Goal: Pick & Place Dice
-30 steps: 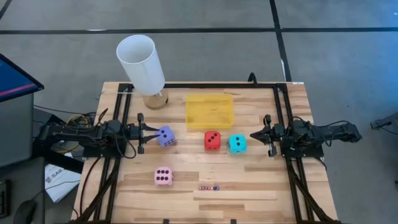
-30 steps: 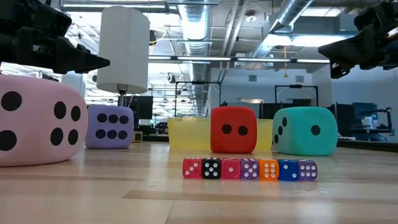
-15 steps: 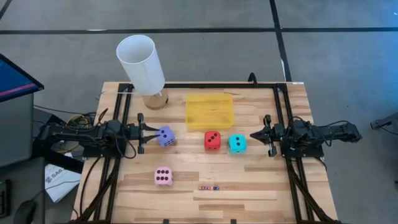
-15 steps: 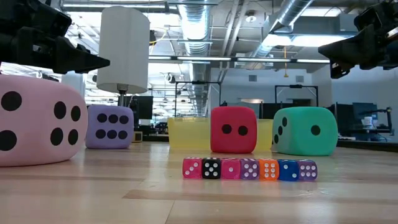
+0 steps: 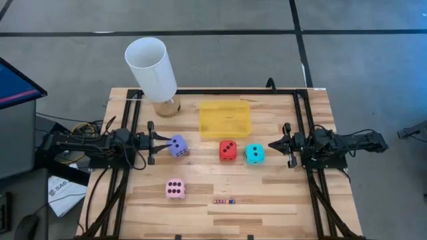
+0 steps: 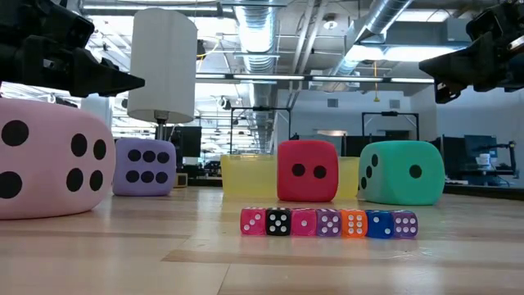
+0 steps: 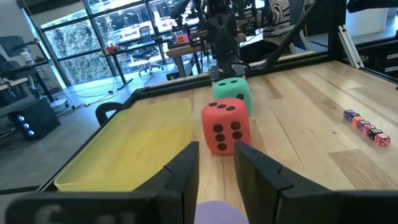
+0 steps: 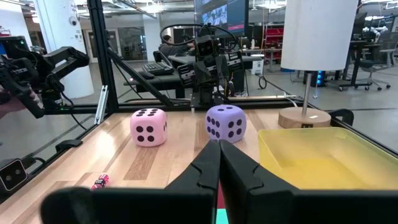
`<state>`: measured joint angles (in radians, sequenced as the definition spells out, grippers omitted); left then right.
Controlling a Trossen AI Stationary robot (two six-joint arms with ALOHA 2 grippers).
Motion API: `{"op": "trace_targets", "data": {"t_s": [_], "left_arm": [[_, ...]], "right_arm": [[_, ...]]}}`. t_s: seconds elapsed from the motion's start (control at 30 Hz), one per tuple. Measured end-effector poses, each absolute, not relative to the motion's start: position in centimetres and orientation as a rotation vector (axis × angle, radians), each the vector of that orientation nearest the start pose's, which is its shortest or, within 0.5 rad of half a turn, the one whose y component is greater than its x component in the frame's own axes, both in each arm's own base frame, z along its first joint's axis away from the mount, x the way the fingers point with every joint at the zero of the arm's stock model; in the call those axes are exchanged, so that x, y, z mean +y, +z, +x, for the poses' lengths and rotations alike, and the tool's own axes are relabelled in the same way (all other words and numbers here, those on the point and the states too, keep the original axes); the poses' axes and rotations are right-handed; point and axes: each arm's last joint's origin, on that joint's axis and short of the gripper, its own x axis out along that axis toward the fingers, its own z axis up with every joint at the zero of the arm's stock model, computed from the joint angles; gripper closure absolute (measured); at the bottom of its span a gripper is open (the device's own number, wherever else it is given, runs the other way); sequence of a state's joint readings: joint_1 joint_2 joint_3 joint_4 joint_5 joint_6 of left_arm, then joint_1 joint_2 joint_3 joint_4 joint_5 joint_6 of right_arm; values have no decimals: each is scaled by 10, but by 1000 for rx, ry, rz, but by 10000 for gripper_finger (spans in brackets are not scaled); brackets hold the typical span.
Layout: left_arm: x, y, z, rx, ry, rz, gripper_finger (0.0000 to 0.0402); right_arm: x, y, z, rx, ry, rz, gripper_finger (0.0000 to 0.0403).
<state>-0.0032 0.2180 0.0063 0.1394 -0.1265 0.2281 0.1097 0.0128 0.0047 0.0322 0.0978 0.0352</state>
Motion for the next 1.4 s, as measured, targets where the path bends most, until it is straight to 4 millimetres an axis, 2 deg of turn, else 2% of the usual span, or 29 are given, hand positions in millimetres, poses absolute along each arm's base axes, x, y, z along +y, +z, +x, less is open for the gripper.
{"op": "trace_targets", "data": {"t_s": [0.57, 0.9, 1.4], "left_arm": [[3, 161, 111, 86, 114, 231, 312], [3, 161, 111, 67, 126, -75, 312], [3, 166, 111, 12, 123, -93, 312]], "right_arm": [[8, 168, 98, -30, 4, 38, 400], [8, 168, 98, -30, 1, 38, 400], [8, 168, 98, -30, 1, 38, 400]]}}
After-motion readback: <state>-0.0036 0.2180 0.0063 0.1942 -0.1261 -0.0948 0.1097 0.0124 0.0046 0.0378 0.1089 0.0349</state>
